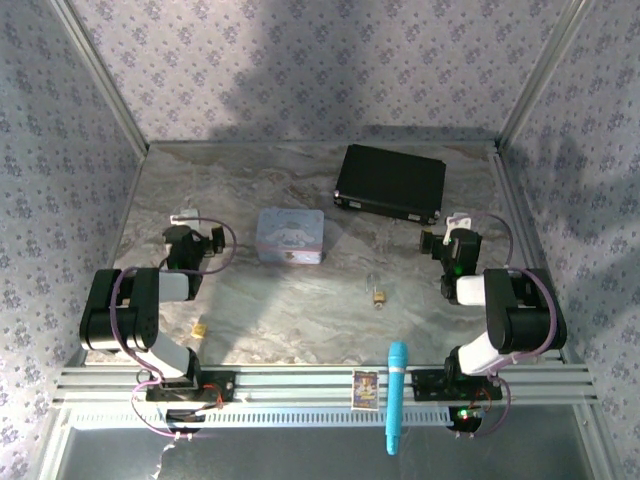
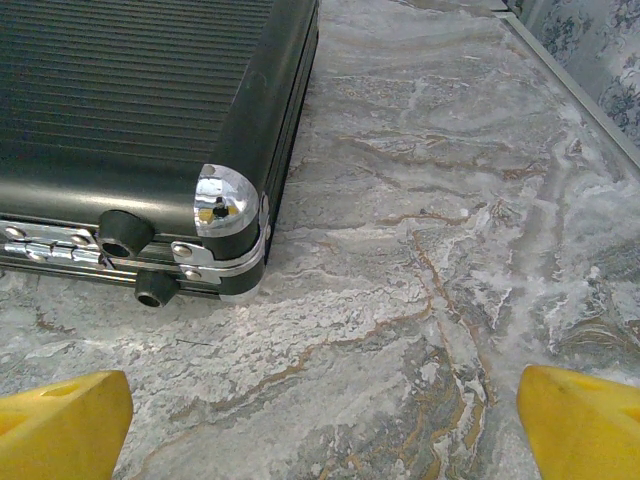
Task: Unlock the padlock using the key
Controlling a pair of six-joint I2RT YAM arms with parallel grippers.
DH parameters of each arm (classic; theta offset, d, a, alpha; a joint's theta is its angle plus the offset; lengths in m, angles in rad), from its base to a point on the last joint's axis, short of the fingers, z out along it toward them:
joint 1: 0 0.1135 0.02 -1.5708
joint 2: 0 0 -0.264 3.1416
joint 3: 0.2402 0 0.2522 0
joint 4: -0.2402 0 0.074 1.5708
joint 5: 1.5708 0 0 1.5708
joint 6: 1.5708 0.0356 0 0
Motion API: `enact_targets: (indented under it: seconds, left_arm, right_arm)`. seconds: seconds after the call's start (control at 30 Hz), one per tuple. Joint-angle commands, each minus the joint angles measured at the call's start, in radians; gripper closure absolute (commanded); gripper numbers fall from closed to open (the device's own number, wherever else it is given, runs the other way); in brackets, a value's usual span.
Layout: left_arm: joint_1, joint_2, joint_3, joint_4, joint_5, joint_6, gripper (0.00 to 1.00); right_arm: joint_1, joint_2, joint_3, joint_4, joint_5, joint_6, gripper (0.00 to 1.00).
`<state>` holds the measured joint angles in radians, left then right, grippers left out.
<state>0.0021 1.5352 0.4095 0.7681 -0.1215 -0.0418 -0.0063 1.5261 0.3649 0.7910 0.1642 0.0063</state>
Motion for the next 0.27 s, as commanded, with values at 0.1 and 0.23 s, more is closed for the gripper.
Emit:
enact_targets:
  seconds: [0.1, 0.23]
  left_arm:
    - [0.002, -0.001, 0.000, 0.054, 0.017, 0.008, 0.00]
    - [0.002, 0.000, 0.000, 0.053, 0.017, 0.008, 0.00]
  right_arm:
    - [-0.003, -0.007, 0.023, 0.010, -0.004, -0.012, 0.01]
    - [-0.014, -0.006, 0.029, -0.004, -0.064, -0.026, 0.01]
